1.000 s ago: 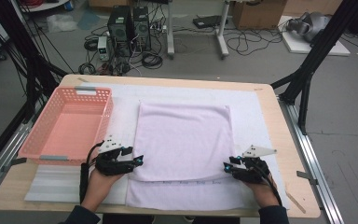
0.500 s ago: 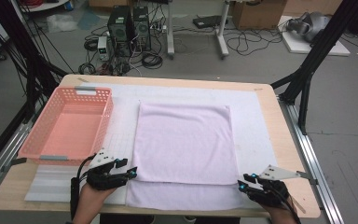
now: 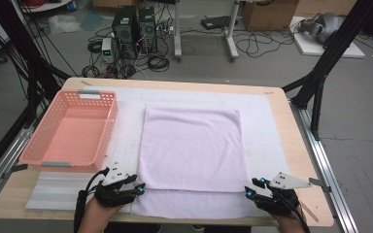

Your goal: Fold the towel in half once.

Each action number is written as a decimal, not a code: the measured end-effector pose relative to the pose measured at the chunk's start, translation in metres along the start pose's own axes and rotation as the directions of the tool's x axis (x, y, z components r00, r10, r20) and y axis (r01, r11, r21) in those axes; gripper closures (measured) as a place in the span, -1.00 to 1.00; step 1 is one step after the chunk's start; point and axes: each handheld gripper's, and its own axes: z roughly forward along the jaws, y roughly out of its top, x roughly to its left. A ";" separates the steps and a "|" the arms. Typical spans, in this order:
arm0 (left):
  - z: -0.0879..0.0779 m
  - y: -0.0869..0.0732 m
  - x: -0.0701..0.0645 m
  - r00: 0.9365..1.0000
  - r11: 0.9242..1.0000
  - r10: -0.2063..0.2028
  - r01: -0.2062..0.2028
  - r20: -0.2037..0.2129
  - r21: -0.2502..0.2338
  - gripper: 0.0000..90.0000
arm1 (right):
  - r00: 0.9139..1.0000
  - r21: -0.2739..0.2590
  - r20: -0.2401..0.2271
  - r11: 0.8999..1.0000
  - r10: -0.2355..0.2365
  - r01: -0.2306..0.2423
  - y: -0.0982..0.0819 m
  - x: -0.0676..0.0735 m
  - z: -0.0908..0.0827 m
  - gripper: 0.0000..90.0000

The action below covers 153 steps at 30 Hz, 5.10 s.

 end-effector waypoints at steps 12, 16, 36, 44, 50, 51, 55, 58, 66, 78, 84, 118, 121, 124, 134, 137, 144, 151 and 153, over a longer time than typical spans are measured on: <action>-0.010 0.003 -0.005 0.996 0.996 0.081 -0.082 -0.020 -0.032 0.84 | 0.996 0.090 -0.046 0.993 -0.070 0.074 -0.001 0.013 0.023 0.26; -0.015 0.003 -0.004 0.997 0.994 0.081 -0.081 -0.013 -0.067 0.87 | 0.997 0.076 -0.051 0.995 -0.063 0.067 0.000 0.011 0.020 0.25; -0.044 -0.006 -0.008 0.997 0.994 0.062 -0.057 0.050 -0.096 0.91 | 0.992 0.070 -0.090 0.993 -0.086 0.093 -0.001 0.014 0.001 0.94; -0.057 -0.013 -0.021 0.991 0.994 0.086 -0.079 0.106 -0.074 0.91 | 0.986 0.074 -0.126 0.991 -0.106 0.116 -0.008 0.023 -0.019 0.94; -0.066 -0.020 -0.026 0.987 0.995 0.094 -0.088 0.130 -0.055 0.91 | 0.981 0.061 -0.152 0.989 -0.123 0.134 -0.012 0.033 -0.033 0.94; -0.068 -0.021 -0.027 0.987 0.995 0.095 -0.088 0.133 -0.055 0.91 | 0.980 0.060 -0.155 0.989 -0.122 0.133 -0.012 0.035 -0.035 0.94; -0.078 -0.028 -0.030 0.983 0.995 0.098 -0.091 0.159 -0.046 0.91 | 0.976 0.046 -0.174 0.989 -0.132 0.142 -0.013 0.043 -0.045 0.94; -0.081 -0.034 -0.033 0.978 0.995 0.101 -0.097 0.184 -0.034 0.91 | 0.973 0.057 -0.183 0.987 -0.138 0.151 -0.016 0.047 -0.050 0.94; -0.072 -0.025 -0.016 0.985 0.995 -0.057 0.070 0.162 -0.072 0.03 | 0.987 0.045 -0.142 0.996 -0.072 0.079 -0.019 0.039 -0.047 0.35; -0.028 0.019 0.023 0.979 0.969 -0.189 0.200 0.079 -0.149 0.09 | 1.000 -0.014 -0.005 1.000 -0.003 0.003 -0.002 0.014 -0.029 0.20; 0.007 0.040 0.037 0.975 0.965 -0.217 0.222 0.048 -0.137 0.12 | 1.000 -0.028 0.020 0.999 0.017 -0.017 0.003 -0.001 -0.020 0.18; 0.061 0.059 0.069 0.977 0.994 -0.109 0.110 -0.184 -0.005 0.29 | 0.998 -0.006 0.044 0.999 0.051 -0.051 0.022 -0.052 0.021 0.13; 0.060 0.059 0.071 0.974 0.990 -0.142 0.139 -0.178 -0.027 0.16 | 0.994 -0.003 0.068 0.997 0.081 -0.081 0.028 -0.057 0.033 0.19; 0.060 0.059 0.072 0.973 0.988 -0.155 0.151 -0.173 -0.038 0.13 | 0.991 0.003 0.089 0.995 0.104 -0.104 0.038 -0.063 0.053 0.31; 0.063 0.058 0.073 0.972 0.985 -0.171 0.168 -0.159 -0.035 0.08 | 0.968 0.107 0.245 0.991 0.056 -0.084 0.055 -0.074 0.089 0.94; 0.064 0.060 0.075 0.972 0.984 -0.177 0.172 -0.152 -0.047 0.06 | 0.971 0.085 0.217 0.989 0.104 -0.125 0.054 -0.078 0.086 0.80; 0.075 0.083 0.093 0.961 0.970 -0.236 0.224 -0.145 -0.091 0.01 | 0.978 0.011 0.169 0.992 0.119 -0.123 0.076 -0.101 0.088 0.22; 0.110 0.106 0.129 0.927 0.939 -0.341 0.328 -0.157 -0.099 -0.03 | 0.973 0.023 0.185 0.989 0.140 -0.146 0.098 -0.133 0.121 0.02; 0.120 0.109 0.142 0.917 0.931 -0.365 0.356 -0.164 -0.083 -0.03 | 0.971 0.037 0.197 0.988 0.138 -0.148 0.100 -0.140 0.132 -0.02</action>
